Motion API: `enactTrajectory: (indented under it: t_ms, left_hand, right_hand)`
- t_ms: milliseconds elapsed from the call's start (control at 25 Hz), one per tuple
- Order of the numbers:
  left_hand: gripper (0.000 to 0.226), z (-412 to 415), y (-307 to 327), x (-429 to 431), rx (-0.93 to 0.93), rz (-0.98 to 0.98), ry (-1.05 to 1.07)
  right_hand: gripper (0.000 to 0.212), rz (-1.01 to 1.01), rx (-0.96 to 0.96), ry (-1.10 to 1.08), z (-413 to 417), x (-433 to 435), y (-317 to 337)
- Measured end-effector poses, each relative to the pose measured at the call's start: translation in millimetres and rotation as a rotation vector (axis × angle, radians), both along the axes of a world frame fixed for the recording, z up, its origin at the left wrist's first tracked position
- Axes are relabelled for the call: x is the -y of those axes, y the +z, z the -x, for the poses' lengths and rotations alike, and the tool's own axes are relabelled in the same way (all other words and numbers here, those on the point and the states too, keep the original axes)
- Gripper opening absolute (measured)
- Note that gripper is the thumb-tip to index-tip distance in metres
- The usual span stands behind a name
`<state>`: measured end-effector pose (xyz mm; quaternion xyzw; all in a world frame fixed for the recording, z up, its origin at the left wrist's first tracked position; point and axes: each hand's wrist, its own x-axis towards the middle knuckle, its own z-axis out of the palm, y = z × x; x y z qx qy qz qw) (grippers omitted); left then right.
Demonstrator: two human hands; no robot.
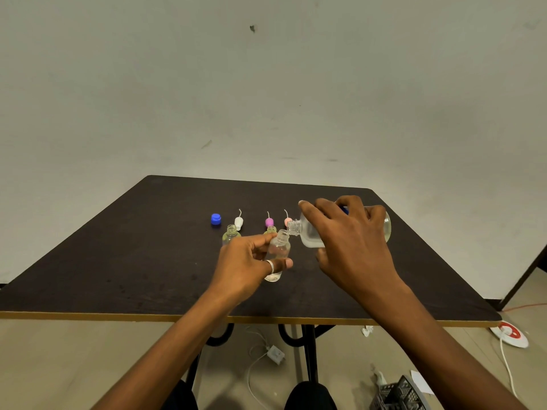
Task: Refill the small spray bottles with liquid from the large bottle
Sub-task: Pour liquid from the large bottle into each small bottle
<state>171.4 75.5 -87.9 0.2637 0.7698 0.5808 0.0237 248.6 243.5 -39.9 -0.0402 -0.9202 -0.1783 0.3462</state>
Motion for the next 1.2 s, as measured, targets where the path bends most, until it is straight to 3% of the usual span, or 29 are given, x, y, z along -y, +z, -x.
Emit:
enactTrajectory:
  t_ms: [520,880,1200]
  left_hand:
    - [0.051,-2,-2,-1,0.001,-0.036,-0.008]
    - [0.043,-1,-6,-6,0.008,-0.068,0.013]
    - [0.038,12,-20,-37,-0.002,-0.114,0.062]
  right_hand:
    - [0.081,0.095,0.053,-0.003,0,-4,1]
    - [0.078,0.686,0.146,0.128,4,-30,4]
    - [0.074,0.905,0.071,0.042,14,-64,-8]
